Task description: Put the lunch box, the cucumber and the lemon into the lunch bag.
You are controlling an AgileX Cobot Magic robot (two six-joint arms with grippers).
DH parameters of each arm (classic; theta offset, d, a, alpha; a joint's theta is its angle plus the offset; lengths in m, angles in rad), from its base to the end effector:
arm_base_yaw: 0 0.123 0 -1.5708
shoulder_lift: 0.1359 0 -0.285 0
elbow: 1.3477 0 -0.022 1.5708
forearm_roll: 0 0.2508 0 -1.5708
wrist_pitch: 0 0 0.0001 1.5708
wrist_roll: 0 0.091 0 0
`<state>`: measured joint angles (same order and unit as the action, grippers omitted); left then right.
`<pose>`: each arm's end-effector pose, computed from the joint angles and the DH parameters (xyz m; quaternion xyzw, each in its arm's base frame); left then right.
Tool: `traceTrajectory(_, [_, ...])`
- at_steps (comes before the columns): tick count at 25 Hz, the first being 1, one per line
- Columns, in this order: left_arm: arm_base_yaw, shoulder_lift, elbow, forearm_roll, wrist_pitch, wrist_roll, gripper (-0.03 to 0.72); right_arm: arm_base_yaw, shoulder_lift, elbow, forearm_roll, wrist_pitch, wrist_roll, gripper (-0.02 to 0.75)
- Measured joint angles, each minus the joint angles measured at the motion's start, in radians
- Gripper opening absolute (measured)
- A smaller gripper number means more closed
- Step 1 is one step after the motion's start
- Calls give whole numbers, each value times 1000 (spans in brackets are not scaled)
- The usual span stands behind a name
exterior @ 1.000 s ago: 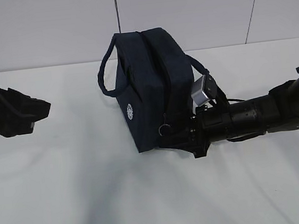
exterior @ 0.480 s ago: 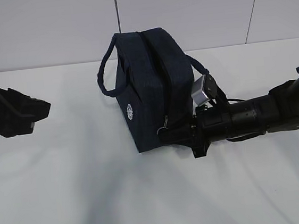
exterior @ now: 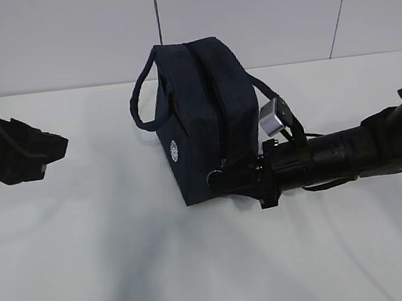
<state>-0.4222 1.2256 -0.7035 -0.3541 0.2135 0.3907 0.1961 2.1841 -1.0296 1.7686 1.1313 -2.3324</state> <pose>0.2257 -0.1088 0.2621 0.2222 0.8641 -0.1169 0.4363 0.3444 0.1508 0.0966 -0.4151 0.6864 0.4433 0.4001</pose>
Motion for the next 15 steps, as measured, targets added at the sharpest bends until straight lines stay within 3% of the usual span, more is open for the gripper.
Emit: traceTrajectory(15, [0, 0, 0, 0, 0, 0, 296, 0, -104, 0, -86, 0, 174, 7])
